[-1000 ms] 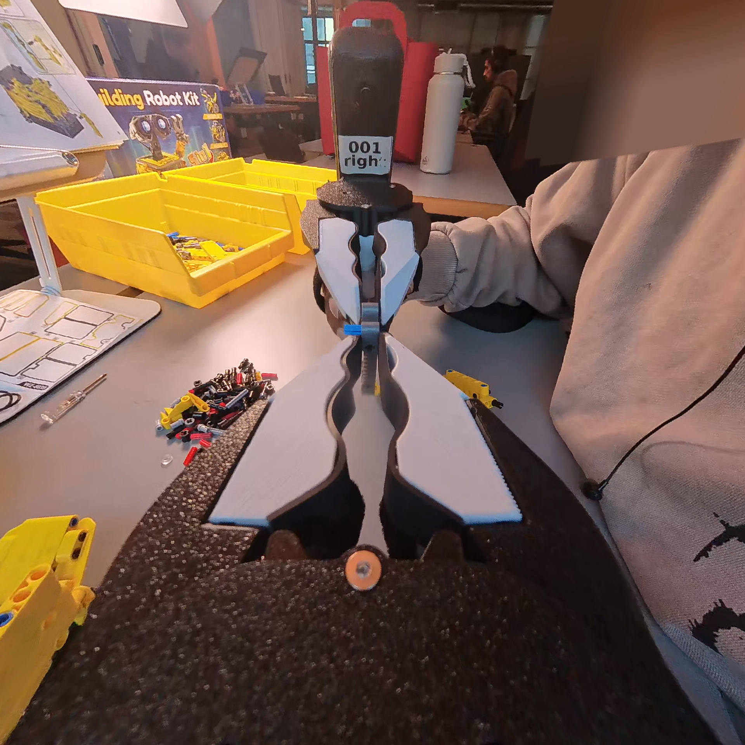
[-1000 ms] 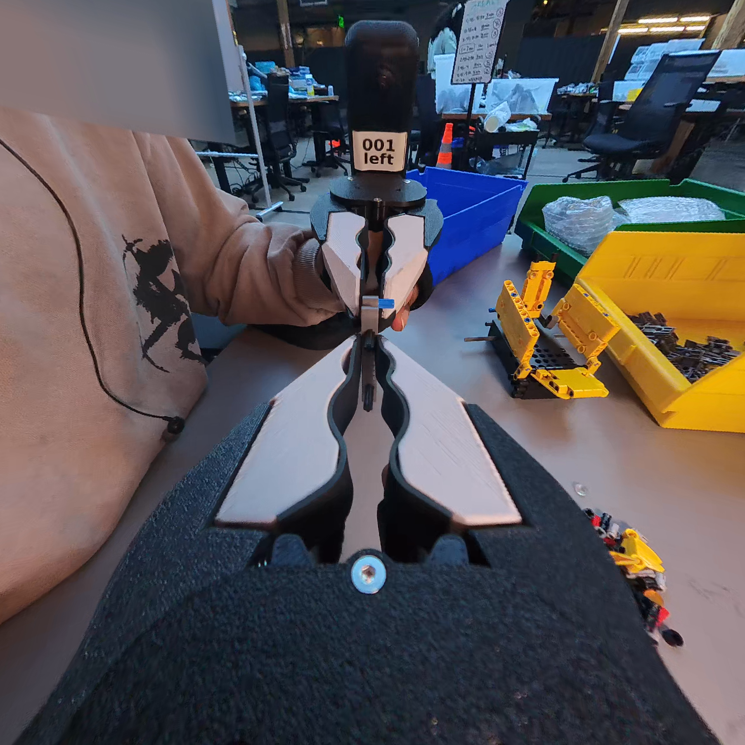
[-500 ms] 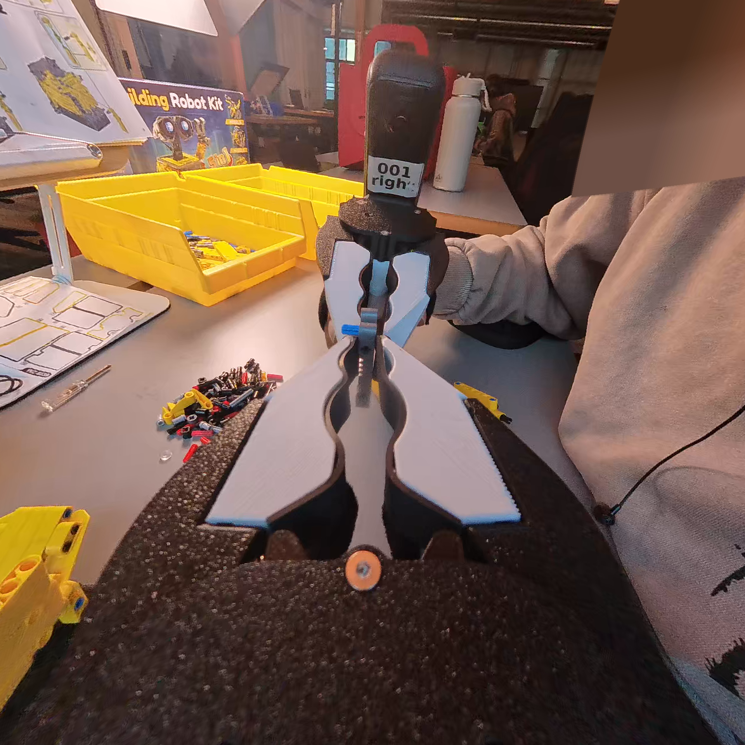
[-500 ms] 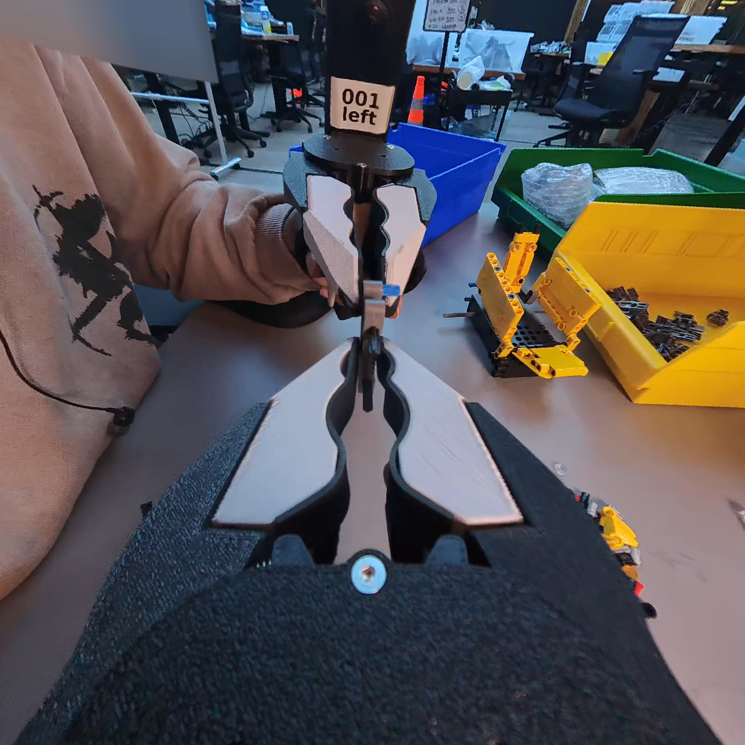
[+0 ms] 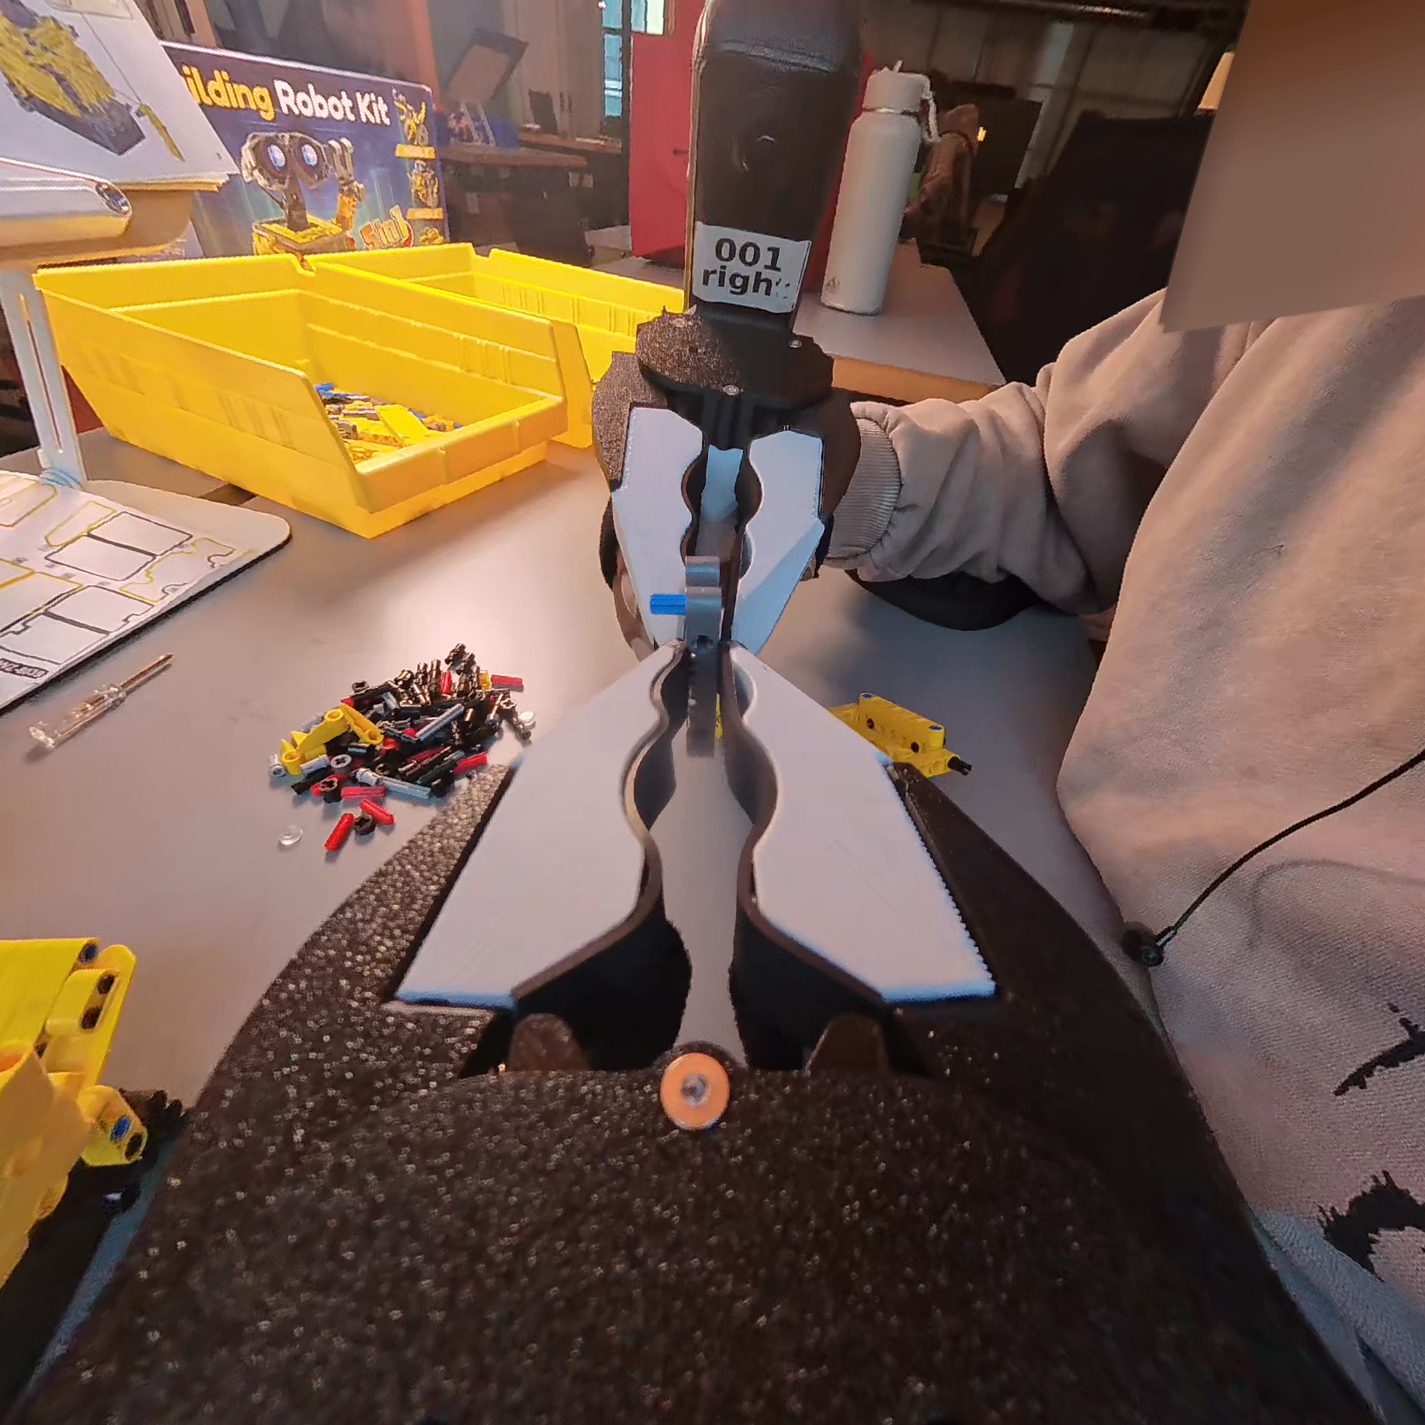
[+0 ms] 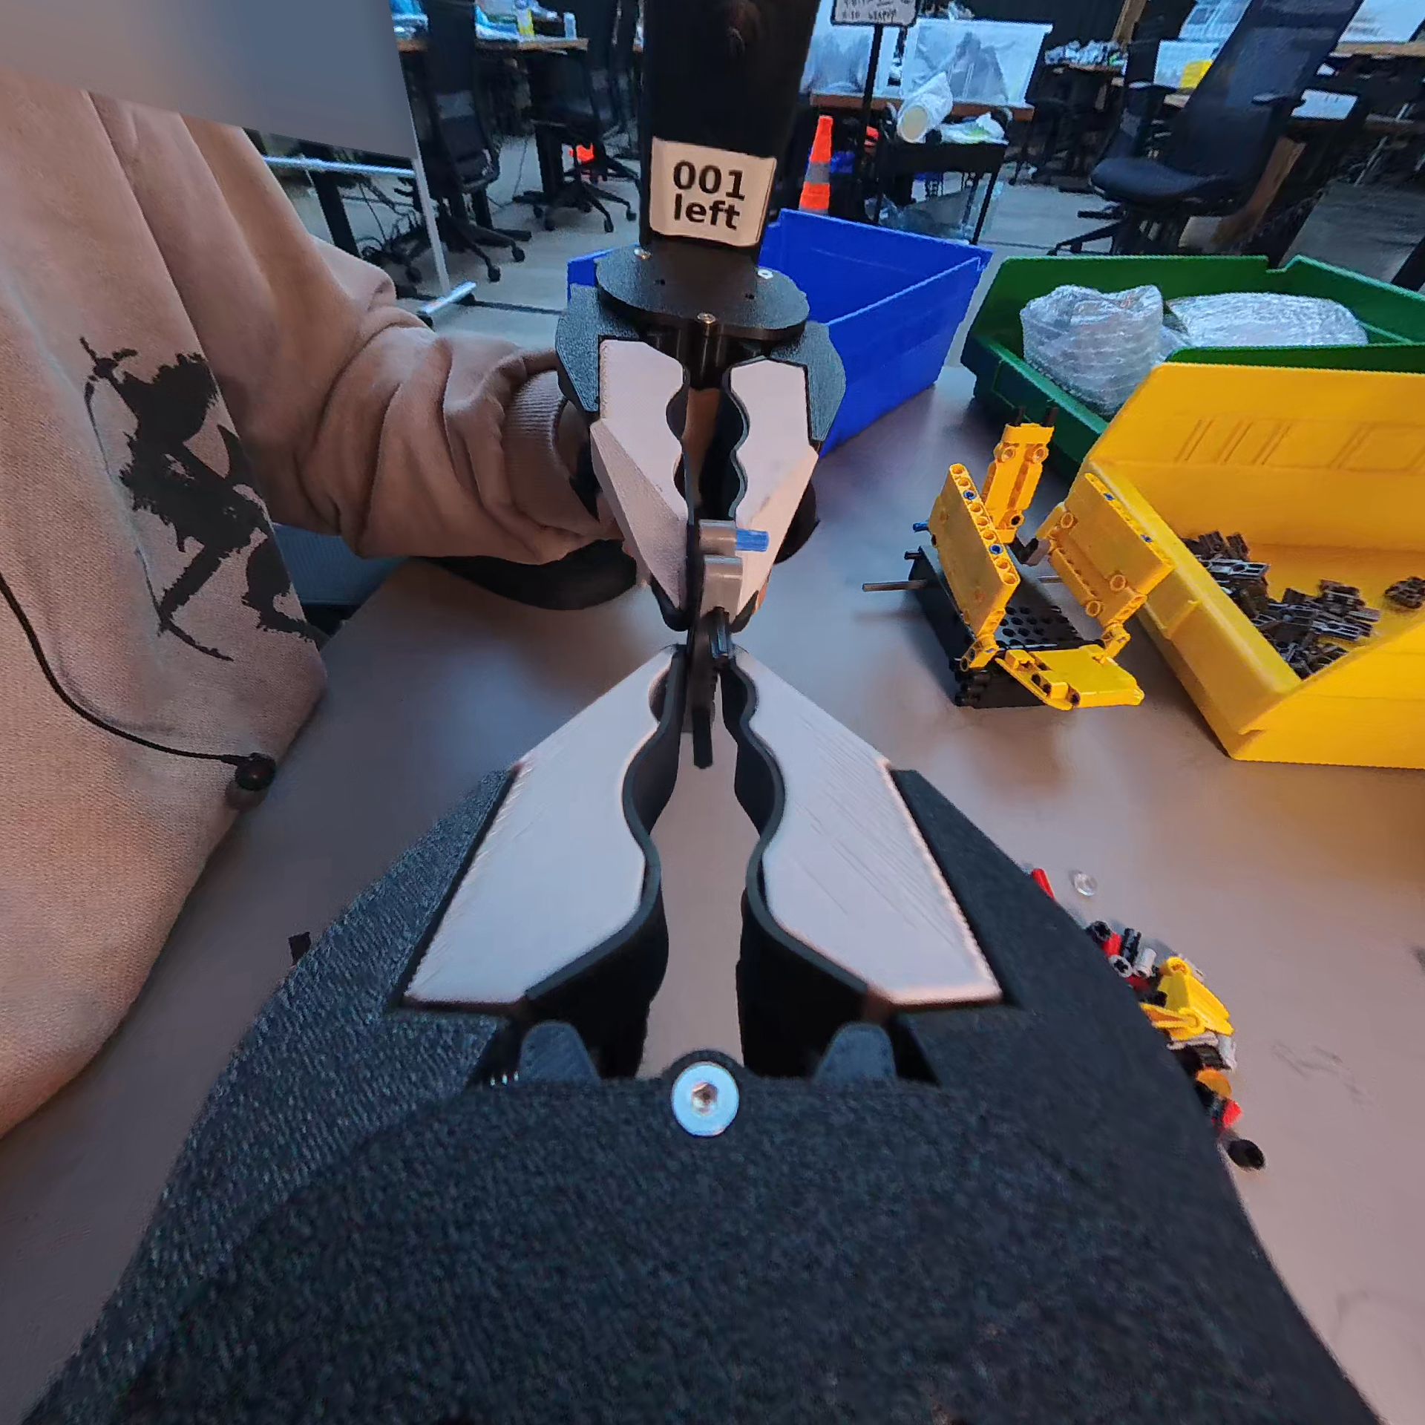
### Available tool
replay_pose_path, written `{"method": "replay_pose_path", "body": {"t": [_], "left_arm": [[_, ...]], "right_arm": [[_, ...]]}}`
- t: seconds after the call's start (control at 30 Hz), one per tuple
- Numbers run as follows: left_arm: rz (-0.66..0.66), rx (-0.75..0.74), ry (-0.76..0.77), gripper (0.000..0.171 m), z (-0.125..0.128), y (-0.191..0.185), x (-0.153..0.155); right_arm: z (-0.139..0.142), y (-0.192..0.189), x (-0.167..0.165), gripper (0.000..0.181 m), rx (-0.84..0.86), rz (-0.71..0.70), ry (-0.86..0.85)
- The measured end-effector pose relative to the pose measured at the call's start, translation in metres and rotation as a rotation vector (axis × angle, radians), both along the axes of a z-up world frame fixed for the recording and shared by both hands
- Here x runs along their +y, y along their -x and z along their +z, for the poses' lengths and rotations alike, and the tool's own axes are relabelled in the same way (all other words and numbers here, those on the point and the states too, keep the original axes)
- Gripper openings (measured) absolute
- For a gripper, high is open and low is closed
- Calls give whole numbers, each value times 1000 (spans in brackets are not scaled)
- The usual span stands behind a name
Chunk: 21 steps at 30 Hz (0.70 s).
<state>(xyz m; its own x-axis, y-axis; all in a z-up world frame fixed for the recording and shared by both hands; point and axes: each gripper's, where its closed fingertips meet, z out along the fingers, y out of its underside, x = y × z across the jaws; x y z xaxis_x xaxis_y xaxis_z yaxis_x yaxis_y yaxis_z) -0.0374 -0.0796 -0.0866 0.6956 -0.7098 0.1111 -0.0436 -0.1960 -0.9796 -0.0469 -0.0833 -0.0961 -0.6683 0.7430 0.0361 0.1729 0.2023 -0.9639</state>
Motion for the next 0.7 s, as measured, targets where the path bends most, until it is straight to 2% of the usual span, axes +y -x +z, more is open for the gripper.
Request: {"method": "replay_pose_path", "body": {"t": [0.1,0.3,0.5,0.57,0.63,0.7], "left_arm": [[-1,9,9,5,-2,0,0],[-12,-37,-30,6,1,-2,-1],[-31,54,27,5,-7,-2,-3],[44,73,29,5,-7,18,0],[114,-10,-7,4,11,49,-3],[92,-15,5,5,8,46,-3]], "right_arm": [[-4,1,-1,7,-12,-1,-16],[5,0,-2,5,4,18,59],[-1,-4,-3,5,-26,46,104],[8,-10,6,5,-24,74,171],[23,-17,42,5,21,-8,203],[31,-22,51,5,35,-15,226]]}}
